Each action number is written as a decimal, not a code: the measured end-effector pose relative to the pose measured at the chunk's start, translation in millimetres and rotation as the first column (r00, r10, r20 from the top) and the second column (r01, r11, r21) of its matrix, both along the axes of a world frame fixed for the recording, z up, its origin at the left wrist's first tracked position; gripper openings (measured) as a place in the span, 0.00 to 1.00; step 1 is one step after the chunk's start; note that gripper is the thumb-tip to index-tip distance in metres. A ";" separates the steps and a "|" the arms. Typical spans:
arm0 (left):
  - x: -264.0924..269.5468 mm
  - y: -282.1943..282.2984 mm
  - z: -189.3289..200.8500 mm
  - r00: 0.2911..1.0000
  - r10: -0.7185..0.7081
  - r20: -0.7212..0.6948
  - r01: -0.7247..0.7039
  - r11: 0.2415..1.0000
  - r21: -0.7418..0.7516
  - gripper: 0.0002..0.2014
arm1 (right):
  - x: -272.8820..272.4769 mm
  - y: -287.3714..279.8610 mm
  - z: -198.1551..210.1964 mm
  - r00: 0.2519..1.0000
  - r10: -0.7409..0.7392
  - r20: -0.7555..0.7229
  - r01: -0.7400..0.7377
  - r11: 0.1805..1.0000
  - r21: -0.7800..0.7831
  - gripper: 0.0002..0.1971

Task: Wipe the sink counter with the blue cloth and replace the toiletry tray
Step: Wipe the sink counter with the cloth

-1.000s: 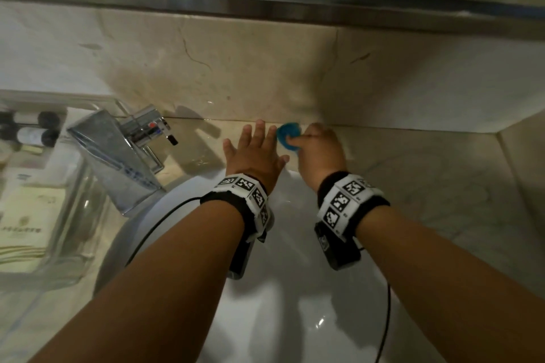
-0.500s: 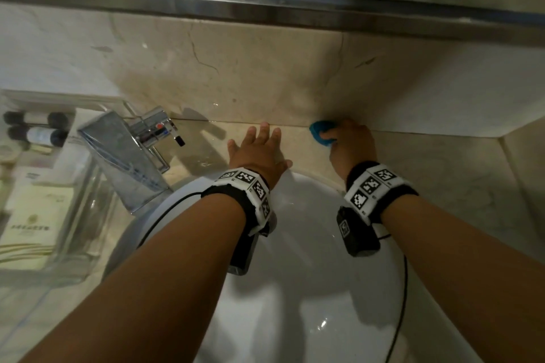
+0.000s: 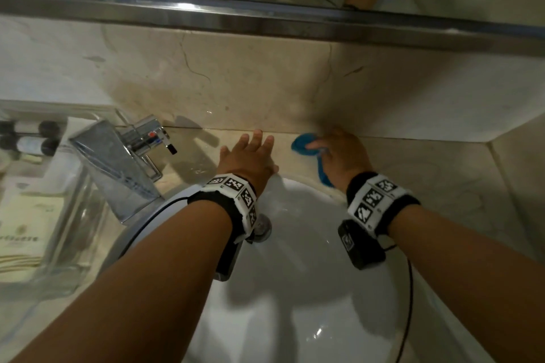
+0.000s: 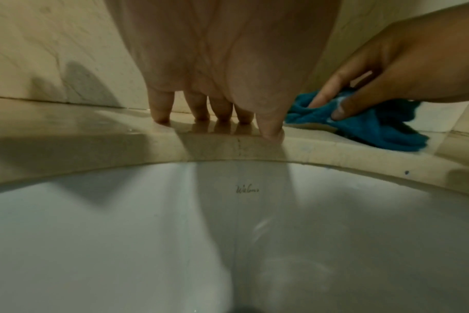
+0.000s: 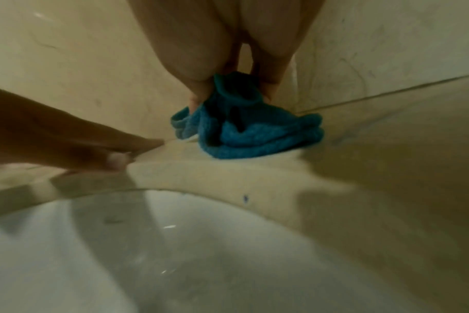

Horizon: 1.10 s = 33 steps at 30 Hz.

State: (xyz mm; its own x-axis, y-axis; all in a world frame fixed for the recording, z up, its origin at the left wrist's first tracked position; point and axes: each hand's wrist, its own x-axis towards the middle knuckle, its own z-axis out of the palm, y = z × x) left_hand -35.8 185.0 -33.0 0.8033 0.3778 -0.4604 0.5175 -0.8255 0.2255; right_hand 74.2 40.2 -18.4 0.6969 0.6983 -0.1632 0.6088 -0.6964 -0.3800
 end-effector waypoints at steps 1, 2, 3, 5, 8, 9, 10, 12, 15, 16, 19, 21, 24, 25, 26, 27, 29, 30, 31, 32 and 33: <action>0.1 0.1 0.3 1.000 0.000 -0.005 0.000 1.000 0.000 0.33 | 6.1 4.4 0.6 1.000 0.000 0.011 0.001 1.000 -0.024 0.17; 0.4 0.1 0.5 1.000 0.001 -0.011 -0.001 1.000 0.000 0.33 | 10.5 9.1 0.1 1.000 0.003 0.028 -0.003 1.000 -0.014 0.17; 0.9 0.2 0.6 1.000 0.002 -0.018 -0.002 1.000 -0.001 0.33 | 12.0 12.8 -1.5 1.000 0.003 0.024 -0.003 1.000 0.000 0.16; 1.7 0.4 0.7 1.000 0.004 -0.025 -0.004 1.000 -0.001 0.33 | 7.8 17.6 -3.5 1.000 0.022 0.021 -0.022 1.000 0.020 0.18; 2.2 0.4 -1.0 1.000 0.004 -0.021 -0.004 1.000 -0.005 0.33 | -5.8 12.7 -1.3 0.996 0.079 -0.042 -0.074 0.992 0.105 0.21; 2.3 0.4 -1.4 1.000 0.004 -0.021 -0.004 1.000 -0.005 0.33 | -7.8 8.6 1.3 0.994 0.089 -0.067 -0.080 0.990 0.115 0.20; 2.3 0.3 -1.9 1.000 0.004 -0.022 -0.005 1.000 -0.006 0.33 | -6.9 4.7 2.5 0.993 0.089 -0.074 -0.082 0.992 0.092 0.19; 2.4 0.3 -2.5 1.000 0.004 -0.022 -0.004 1.000 -0.005 0.33 | -2.1 -2.6 2.6 0.999 0.042 -0.021 -0.043 0.999 -0.022 0.17; 1.9 0.3 -3.1 1.000 0.000 -0.021 0.000 1.000 0.005 0.34 | -8.9 -1.8 -0.8 0.998 -0.065 0.022 0.068 0.983 -0.172 0.17; 2.0 -0.1 -2.9 1.000 0.000 -0.022 0.000 1.000 0.008 0.34 | -15.1 2.8 -2.7 0.995 -0.096 0.007 0.095 0.972 -0.214 0.20; 3.3 -0.8 -2.8 1.000 0.009 -0.028 -0.009 1.000 0.017 0.34 | -27.7 20.3 -7.4 0.978 -0.208 -0.010 0.200 0.951 -0.234 0.28; 4.0 -1.2 -3.5 0.999 0.014 -0.031 -0.013 1.000 0.018 0.34 | -28.1 25.3 -8.0 0.973 -0.230 -0.026 0.226 0.968 -0.114 0.22; 3.0 -1.2 -1.1 1.000 0.015 -0.025 -0.015 1.000 0.009 0.34 | -19.9 20.4 -5.8 0.971 -0.198 -0.133 0.213 0.971 0.111 0.13; 2.3 -1.3 0.1 1.000 0.011 -0.024 -0.011 1.000 0.002 0.34 | -17.0 16.6 -3.5 0.970 -0.189 -0.156 0.211 0.967 0.142 0.17; 1.6 -1.5 1.2 1.000 0.008 -0.023 -0.008 1.000 -0.003 0.33 | -14.6 12.3 -0.8 0.964 -0.208 -0.166 0.230 0.964 0.133 0.23; 0.9 -1.6 2.3 1.000 0.005 -0.022 -0.006 1.000 -0.006 0.33 | -12.4 8.2 0.7 0.958 -0.256 -0.131 0.268 0.960 0.080 0.29; 0.5 -1.2 2.7 1.000 0.006 -0.018 -0.006 1.000 -0.009 0.34 | -9.7 1.4 4.6 0.939 -0.344 -0.017 0.341 0.935 -0.091 0.35; 0.3 -1.0 2.1 1.000 0.008 -0.017 -0.008 1.000 -0.012 0.34 | -9.8 -0.6 4.6 0.932 -0.363 -0.019 0.358 0.926 -0.124 0.35; 0.4 -0.9 1.6 1.000 0.008 -0.016 -0.008 1.000 -0.014 0.34 | -10.1 -1.0 3.0 0.929 -0.366 -0.062 0.358 0.928 -0.104 0.33; 0.2 -0.6 0.6 1.000 0.008 -0.018 -0.008 1.000 -0.011 0.34 | -12.7 0.0 1.4 0.932 -0.345 -0.110 0.341 0.938 -0.053 0.28; 0.4 -0.5 -0.2 1.000 0.008 -0.017 -0.008 1.000 -0.008 0.34 | -16.4 1.9 -0.6 0.946 -0.295 -0.133 0.296 0.955 -0.009 0.23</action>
State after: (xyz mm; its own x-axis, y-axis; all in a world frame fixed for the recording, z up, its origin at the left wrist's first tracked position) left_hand -35.4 184.5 -33.2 0.7923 0.3804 -0.4770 0.5279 -0.8194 0.2233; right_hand 57.8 42.1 -19.0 0.8451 0.4667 -0.2609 0.3206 -0.8329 -0.4512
